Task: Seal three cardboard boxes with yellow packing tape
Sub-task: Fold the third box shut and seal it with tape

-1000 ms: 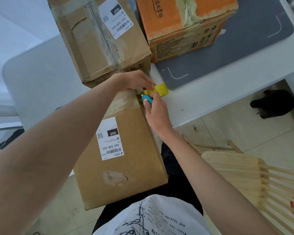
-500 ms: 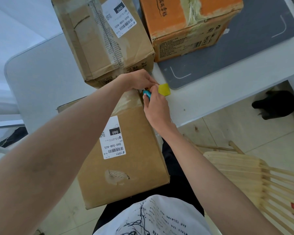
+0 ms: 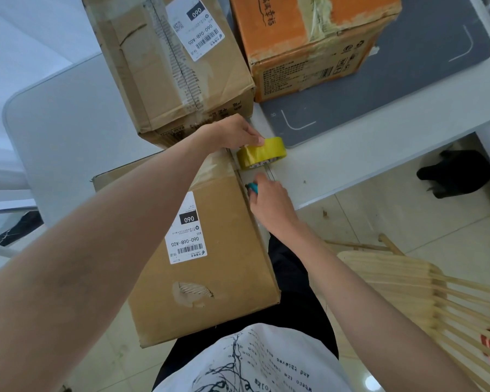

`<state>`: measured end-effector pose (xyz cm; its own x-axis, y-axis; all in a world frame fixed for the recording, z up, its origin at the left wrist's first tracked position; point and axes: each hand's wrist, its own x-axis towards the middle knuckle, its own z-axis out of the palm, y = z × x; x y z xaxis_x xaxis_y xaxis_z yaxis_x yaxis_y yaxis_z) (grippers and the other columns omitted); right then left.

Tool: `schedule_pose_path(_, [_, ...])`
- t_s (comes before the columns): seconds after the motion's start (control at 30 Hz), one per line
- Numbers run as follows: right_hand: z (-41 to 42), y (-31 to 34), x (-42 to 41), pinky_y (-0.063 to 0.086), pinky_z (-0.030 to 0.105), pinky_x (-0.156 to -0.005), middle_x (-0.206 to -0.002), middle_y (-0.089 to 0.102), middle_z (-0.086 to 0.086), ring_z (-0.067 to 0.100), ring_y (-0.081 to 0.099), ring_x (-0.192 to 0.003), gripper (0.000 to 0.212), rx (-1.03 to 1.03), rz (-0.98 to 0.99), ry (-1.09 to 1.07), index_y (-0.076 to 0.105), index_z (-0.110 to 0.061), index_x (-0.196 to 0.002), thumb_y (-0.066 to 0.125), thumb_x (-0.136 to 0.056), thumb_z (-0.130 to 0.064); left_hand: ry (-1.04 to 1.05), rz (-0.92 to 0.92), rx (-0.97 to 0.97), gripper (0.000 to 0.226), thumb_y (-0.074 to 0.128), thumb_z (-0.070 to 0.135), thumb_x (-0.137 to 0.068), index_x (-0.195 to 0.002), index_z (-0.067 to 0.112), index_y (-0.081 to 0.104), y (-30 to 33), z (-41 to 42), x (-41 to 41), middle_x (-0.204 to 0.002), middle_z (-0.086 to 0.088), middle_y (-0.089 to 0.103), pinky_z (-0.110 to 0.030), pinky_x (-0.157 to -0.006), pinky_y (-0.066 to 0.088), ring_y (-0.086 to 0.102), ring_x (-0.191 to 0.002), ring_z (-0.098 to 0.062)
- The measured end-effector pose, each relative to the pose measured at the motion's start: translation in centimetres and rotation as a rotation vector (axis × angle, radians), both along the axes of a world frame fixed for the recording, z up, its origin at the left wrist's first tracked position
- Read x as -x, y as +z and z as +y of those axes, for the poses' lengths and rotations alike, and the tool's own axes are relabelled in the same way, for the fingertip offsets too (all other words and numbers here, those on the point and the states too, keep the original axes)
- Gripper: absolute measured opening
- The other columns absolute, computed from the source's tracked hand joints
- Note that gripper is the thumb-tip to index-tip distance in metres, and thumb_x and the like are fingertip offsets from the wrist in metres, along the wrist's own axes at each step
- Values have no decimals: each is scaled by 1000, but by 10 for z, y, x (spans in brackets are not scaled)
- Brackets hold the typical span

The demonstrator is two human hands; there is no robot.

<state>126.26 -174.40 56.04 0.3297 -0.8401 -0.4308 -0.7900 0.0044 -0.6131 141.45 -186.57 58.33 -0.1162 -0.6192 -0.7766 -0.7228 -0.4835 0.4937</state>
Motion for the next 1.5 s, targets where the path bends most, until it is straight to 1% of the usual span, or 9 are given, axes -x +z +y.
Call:
schedule_pose_path(0.27, [-7, -3, 22, 54, 31, -70, -91, 61, 8, 15, 58, -72, 9, -402, -409, -713, 51, -14, -100, 57, -94, -13, 20, -17, 21, 35, 68, 32, -97, -126, 12, 70, 0, 0, 2, -81, 11, 59, -13, -58, 40, 51, -73, -3])
schedule_pose_path(0.4, [-16, 6, 1, 52, 24, -66, -76, 56, 0, 11, 51, -63, 7, -534, -614, -753, 64, -12, -87, 71, -88, -11, 45, -10, 23, 34, 68, 31, -97, -125, 12, 71, -1, 0, 2, -87, 10, 62, -13, -61, 40, 52, -76, -2])
schedule_pose_path(0.57, [0, 12, -23, 52, 17, -87, -108, 68, 0, 6, 62, -97, 29, 82, -560, -555, 69, -13, -119, 59, -95, -1, 36, 4, 23, 32, 67, 30, -97, -122, 11, 72, -2, 0, 1, -99, 6, 67, -15, -70, 42, 55, -83, -3])
schedule_pose_path(0.7, [8, 3, -28, 45, 33, -112, -142, 60, 6, 14, 56, -130, 52, 136, -613, -323, 57, -7, -142, 52, -92, 6, 31, -5, 20, 30, 66, 31, -98, -121, 13, 73, -1, 0, 1, -90, 9, 65, -19, -71, 44, 56, -82, -6])
schedule_pose_path(0.83, [13, -1, -27, 43, 12, -56, -132, 67, 11, 2, 50, -59, 60, -71, -641, -250, 45, -18, -152, 48, -96, 5, 32, -15, 14, 35, 64, 33, -99, -128, 15, 69, 0, 1, 2, -106, 4, 64, -28, -88, 41, 56, -102, -14])
schedule_pose_path(0.93, [9, 1, -23, 35, 14, -49, -140, 59, -5, 4, 38, -50, 59, -214, -687, -304, 41, -23, -154, 45, -99, 0, 43, -11, 8, 36, 64, 33, -99, -129, 13, 68, 1, 1, 3, -103, 5, 62, -28, -88, 41, 55, -99, -14])
schedule_pose_path(1.1, [0, 5, -14, 56, 44, -75, -117, 70, 16, 36, 59, -75, 41, -278, -574, -382, 57, -16, -141, 49, -102, -10, 51, -1, 34, 34, 64, 30, -100, -127, 11, 69, 0, 1, 4, -99, 6, 62, -25, -85, 40, 52, -81, -3])
schedule_pose_path(1.23, [-14, -16, 13, 48, 39, -62, -85, 63, -2, 19, 60, -70, 7, -27, -345, -633, 59, -14, -102, 59, -95, -17, 83, -17, 49, 34, 67, 35, -97, -122, 14, 72, -7, 2, 1, -87, 14, 61, -31, -93, 44, 53, -77, -2])
schedule_pose_path(1.5, [-45, -56, 51, 49, 41, -84, -134, 40, 18, 36, 56, -108, 30, -96, 75, -434, 49, -1, -128, 53, -99, -8, 90, -39, 84, 33, 67, 45, -95, -117, 22, 75, -16, 3, -1, -88, 18, 63, -53, -116, 34, 59, -86, -9])
